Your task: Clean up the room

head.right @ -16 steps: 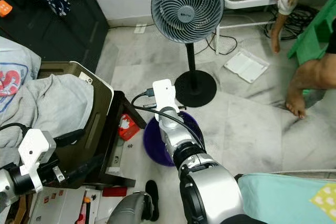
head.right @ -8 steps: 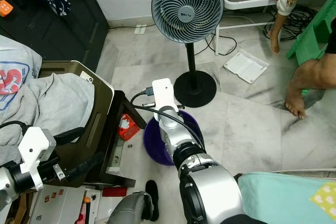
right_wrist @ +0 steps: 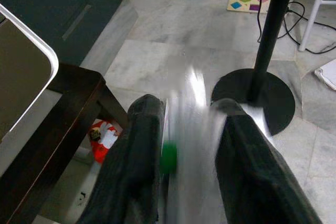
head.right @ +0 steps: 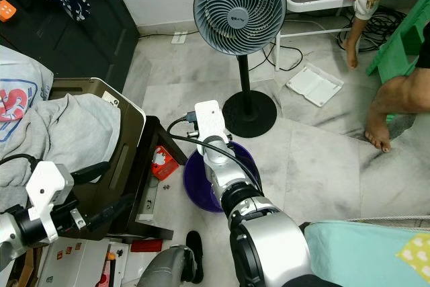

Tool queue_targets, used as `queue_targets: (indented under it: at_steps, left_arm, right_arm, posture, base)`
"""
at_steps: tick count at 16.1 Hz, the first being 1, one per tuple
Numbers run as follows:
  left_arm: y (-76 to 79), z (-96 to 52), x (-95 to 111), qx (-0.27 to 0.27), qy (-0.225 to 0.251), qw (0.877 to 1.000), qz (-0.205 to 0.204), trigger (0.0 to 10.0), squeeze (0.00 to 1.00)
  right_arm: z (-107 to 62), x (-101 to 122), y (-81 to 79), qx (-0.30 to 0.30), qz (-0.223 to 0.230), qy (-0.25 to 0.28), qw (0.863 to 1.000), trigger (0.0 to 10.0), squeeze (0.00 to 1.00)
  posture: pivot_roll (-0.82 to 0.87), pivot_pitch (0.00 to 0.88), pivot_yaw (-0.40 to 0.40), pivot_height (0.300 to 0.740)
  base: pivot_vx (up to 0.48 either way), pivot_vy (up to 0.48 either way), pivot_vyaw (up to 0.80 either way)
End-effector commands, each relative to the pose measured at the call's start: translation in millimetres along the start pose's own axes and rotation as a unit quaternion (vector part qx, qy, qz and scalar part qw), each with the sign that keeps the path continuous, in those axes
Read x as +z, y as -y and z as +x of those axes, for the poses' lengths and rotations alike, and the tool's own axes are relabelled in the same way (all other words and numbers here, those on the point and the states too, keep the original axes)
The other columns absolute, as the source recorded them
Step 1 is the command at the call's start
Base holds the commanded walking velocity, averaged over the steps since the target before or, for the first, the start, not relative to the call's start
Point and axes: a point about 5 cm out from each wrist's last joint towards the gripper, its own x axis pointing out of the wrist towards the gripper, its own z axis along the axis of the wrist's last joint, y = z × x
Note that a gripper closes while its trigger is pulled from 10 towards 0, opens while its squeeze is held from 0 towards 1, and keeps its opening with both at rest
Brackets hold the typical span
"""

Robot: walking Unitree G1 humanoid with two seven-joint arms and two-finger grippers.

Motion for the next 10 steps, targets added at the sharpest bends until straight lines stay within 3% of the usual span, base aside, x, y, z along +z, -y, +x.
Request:
queue_targets:
  at_steps: [1,10]
  left_arm:
    - [-1.8,-2.3,-5.4,0.01,-0.013,1.0,-0.004,10.0,0.0]
    - [-2.7,3.3,-7.0,0.011,-0.008,1.0,-0.003,10.0,0.0]
  right_arm:
    - [-0.5,5.5,-17.9,0.019,0.006,0.005,1.0,10.0,1.0]
    - [-0.4,3.3,-11.7,0.012,0.002,0.005,1.0,10.0,1.0]
  posture:
    - [0.26,0.291,0.204,0.74]
    - [0.24,0.272,0.196,0.74]
  base:
    - [0.0,0.0,0.0]
    - [0.0,0.0,0.0]
